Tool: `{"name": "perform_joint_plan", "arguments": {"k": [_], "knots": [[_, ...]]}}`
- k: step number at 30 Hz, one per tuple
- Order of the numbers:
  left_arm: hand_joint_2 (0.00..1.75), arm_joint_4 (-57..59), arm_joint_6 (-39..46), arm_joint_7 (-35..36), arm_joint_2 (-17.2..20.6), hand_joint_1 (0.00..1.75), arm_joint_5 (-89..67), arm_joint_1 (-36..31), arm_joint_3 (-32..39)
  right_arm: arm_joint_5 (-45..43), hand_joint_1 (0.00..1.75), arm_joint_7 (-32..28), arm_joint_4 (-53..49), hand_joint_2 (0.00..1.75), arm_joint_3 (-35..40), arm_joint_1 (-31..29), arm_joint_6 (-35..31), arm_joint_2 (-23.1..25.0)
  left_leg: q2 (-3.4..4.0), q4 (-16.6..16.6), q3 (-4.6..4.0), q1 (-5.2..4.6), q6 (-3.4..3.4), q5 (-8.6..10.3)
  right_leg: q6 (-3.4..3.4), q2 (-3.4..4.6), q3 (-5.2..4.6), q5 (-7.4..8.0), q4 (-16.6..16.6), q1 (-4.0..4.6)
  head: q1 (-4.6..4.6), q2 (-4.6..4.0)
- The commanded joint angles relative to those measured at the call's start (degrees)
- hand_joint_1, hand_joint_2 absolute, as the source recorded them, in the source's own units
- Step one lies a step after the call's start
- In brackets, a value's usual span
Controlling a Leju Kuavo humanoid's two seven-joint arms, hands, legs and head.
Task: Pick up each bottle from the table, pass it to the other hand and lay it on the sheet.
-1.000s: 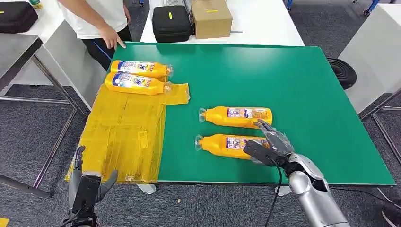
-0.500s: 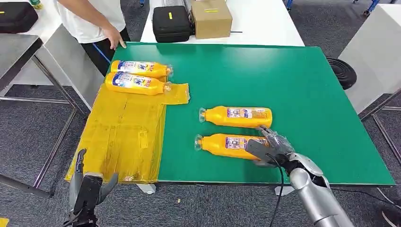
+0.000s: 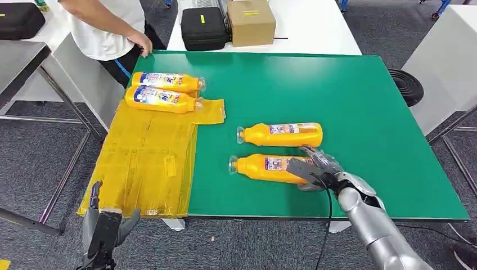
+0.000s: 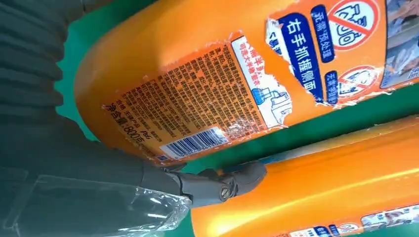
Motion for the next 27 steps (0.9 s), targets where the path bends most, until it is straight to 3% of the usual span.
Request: {"name": "perform_joint_plan", "arguments": {"k": [1,12,13,14,15,17,19,27], "knots": [[1.75,3.04,-0.15,0.01,0.05,0.00,0.51,-1.22,0.93,-0.18,0.00,-0.19,7.74,1.75,4.53,-5.68,0.43,1.12,0.18,-0.05,0.26,0.00,-0.02,-0.10,-0.13,0.12,0.21,-0.05,-0.05,0.02,-0.02,0.00],[1.75,2.72,-0.02,0.02,0.24,0.00,0.72,-1.02,1.07,-0.38,0.00,-0.26,7.79,1.75,4.81,-5.83,0.52,0.99,0.17,-0.04,0.38,0.01,-0.03,-0.14,-0.19,0.09,0.34,-0.09,-0.06,0.05,0.00,0.00],[1.75,2.66,0.04,0.03,0.36,0.00,0.81,-1.03,1.16,-0.47,0.10,-0.26,7.84,1.75,4.86,-5.95,0.58,1.04,0.11,-0.04,0.21,-0.01,-0.01,-0.08,-0.12,0.05,0.18,-0.04,-0.04,0.02,-0.02,0.00],[1.75,2.69,0.00,0.02,0.46,0.00,0.95,-1.09,1.20,-0.50,0.49,-0.26,7.85,1.75,4.90,-5.91,0.56,1.02,0.16,-0.04,0.35,0.01,-0.02,-0.13,-0.18,0.08,0.32,-0.08,-0.07,0.05,-0.02,0.00],[1.75,2.85,0.05,-0.02,0.56,0.00,1.14,-1.21,1.12,-0.64,1.34,-0.26,7.60,1.75,5.06,-5.65,0.42,0.90,0.13,-0.04,0.21,-0.01,-0.01,-0.08,-0.12,0.08,0.18,-0.04,-0.04,0.02,-0.02,0.00],[1.75,3.16,0.10,-0.10,0.80,0.00,1.48,-1.47,0.79,-0.95,1.66,-0.19,6.83,1.75,5.33,-4.97,0.22,0.44,0.11,-0.04,0.19,0.00,-0.02,-0.07,-0.12,0.06,0.17,-0.03,-0.05,0.02,-0.02,0.00],[1.75,3.60,0.07,-0.13,1.06,0.00,1.73,-1.80,0.30,-1.24,1.75,-0.05,6.07,1.75,5.44,-4.30,0.07,0.03,0.06,-0.05,0.18,0.01,-0.01,-0.06,-0.11,0.01,0.17,-0.04,-0.06,0.03,-0.02,0.00],[1.75,5.84,0.14,-0.39,2.21,0.00,2.45,-3.46,-1.32,-1.54,1.75,0.51,3.73,1.75,5.03,-1.75,-0.02,-0.94,-0.06,-0.08,0.29,0.01,-0.02,-0.06,-0.14,-0.12,0.30,-0.09,-0.10,0.04,-0.02,0.00]]}}
